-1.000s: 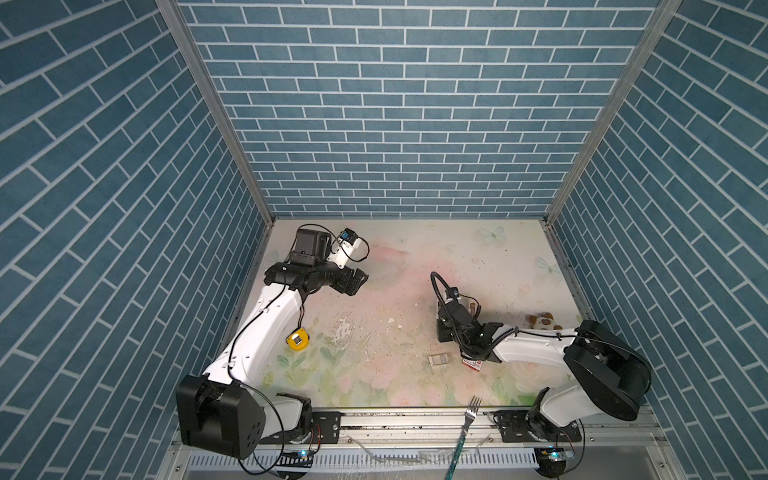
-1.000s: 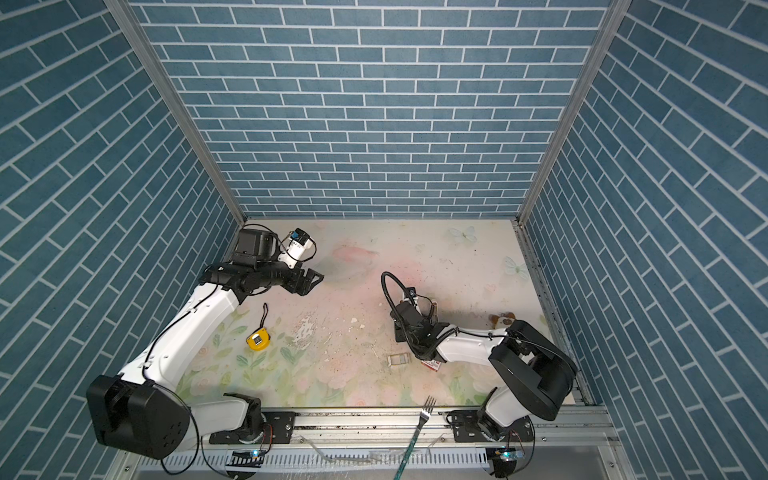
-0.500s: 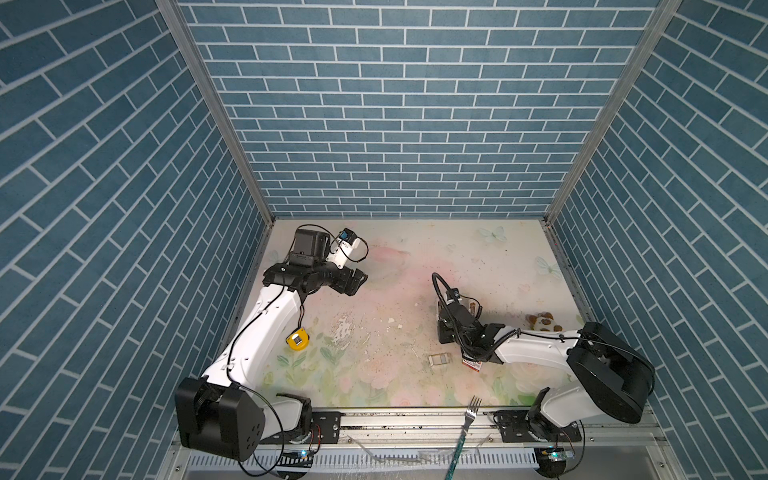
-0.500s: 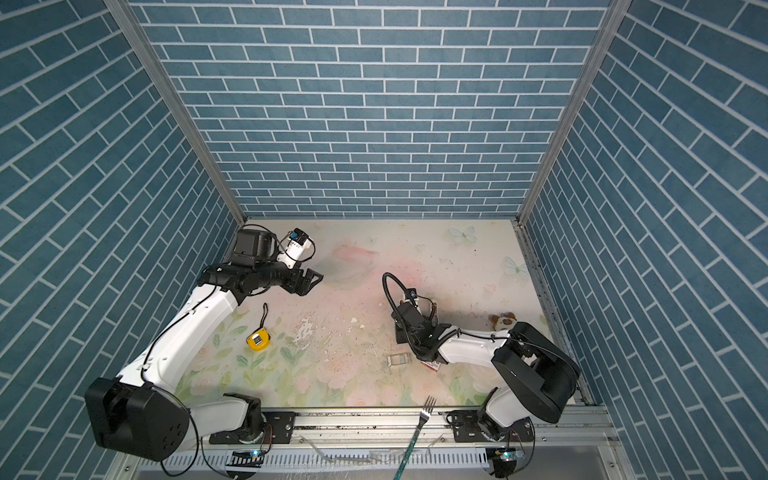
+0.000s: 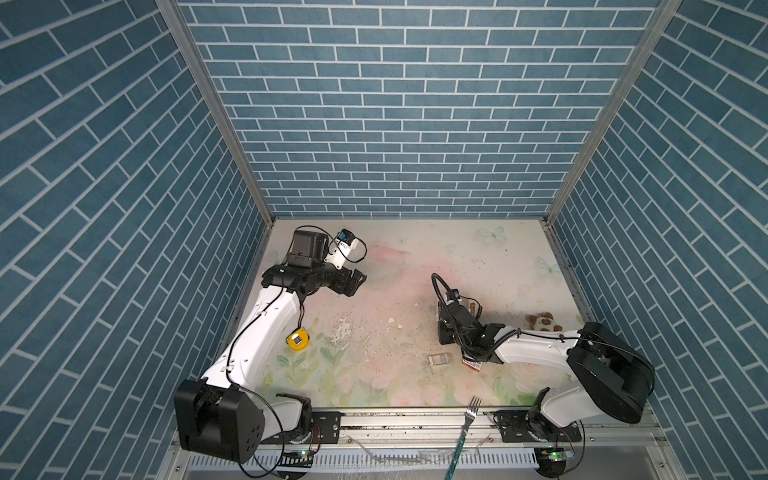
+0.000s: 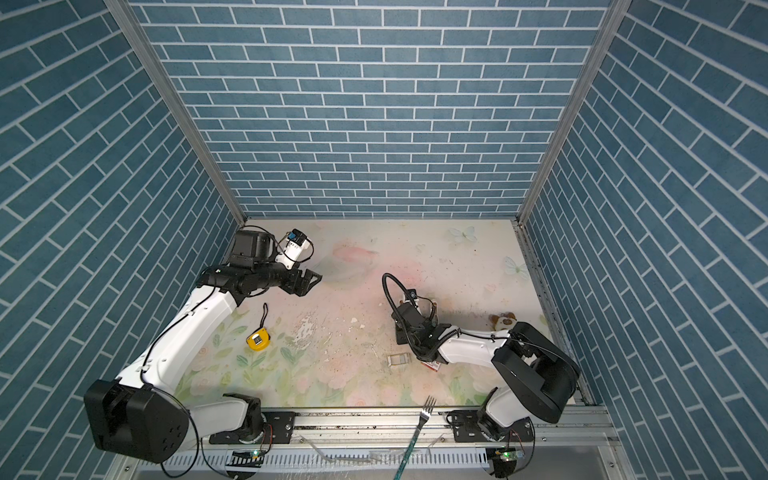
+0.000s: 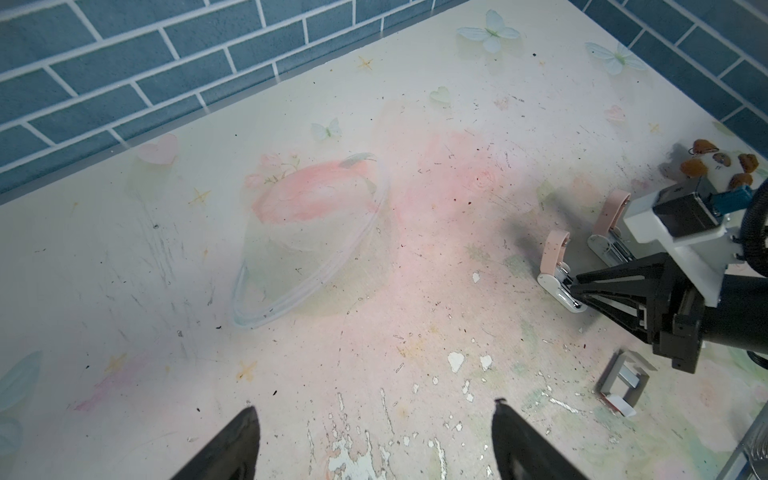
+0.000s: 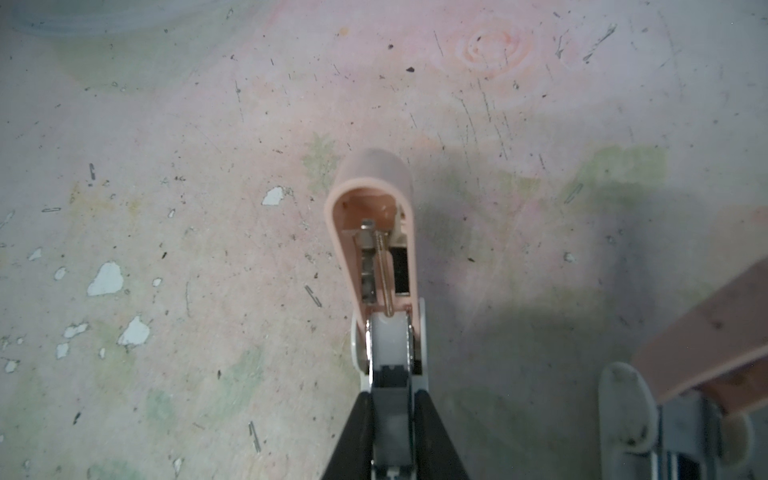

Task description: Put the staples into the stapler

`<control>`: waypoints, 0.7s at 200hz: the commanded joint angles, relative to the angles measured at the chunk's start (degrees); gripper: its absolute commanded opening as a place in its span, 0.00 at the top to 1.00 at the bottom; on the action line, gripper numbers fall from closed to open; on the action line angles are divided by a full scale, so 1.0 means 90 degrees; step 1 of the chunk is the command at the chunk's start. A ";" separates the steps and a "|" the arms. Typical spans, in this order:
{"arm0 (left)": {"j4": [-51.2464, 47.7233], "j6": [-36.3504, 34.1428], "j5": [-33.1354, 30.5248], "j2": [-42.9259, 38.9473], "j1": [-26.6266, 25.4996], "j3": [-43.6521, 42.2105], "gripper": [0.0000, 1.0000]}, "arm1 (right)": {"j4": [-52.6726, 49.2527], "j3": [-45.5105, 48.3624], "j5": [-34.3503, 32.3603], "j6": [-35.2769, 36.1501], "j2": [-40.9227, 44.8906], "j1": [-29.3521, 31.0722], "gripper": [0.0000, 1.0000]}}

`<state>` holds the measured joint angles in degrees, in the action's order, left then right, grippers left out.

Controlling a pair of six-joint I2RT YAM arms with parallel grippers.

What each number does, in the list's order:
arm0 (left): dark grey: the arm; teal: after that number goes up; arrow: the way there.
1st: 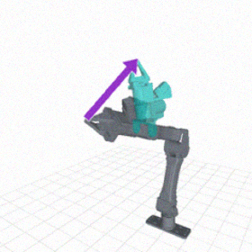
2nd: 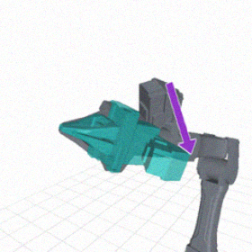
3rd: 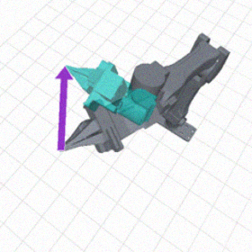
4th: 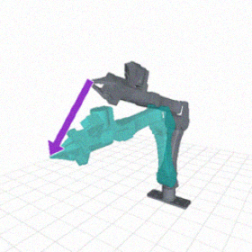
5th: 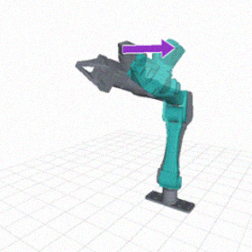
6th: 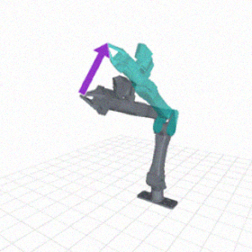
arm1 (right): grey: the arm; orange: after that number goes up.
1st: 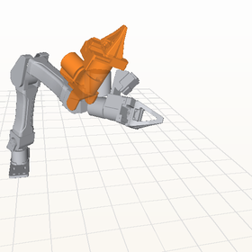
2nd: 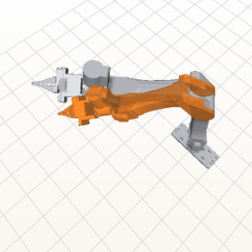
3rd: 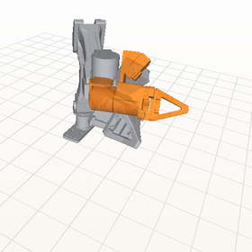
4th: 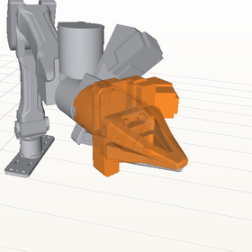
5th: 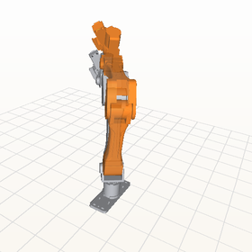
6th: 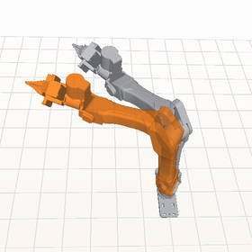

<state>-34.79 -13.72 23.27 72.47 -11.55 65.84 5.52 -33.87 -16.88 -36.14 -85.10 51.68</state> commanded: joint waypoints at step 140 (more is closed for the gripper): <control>0.0037 0.0022 0.0028 -0.0091 0.0158 -0.0048 0.11 | -0.0945 -0.0344 -0.0046 0.0243 0.0492 -0.0014 0.61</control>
<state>-34.76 -13.69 23.40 72.20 -10.74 65.69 0.49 -34.26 -16.51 -35.66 -83.18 51.68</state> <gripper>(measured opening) 0.892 0.381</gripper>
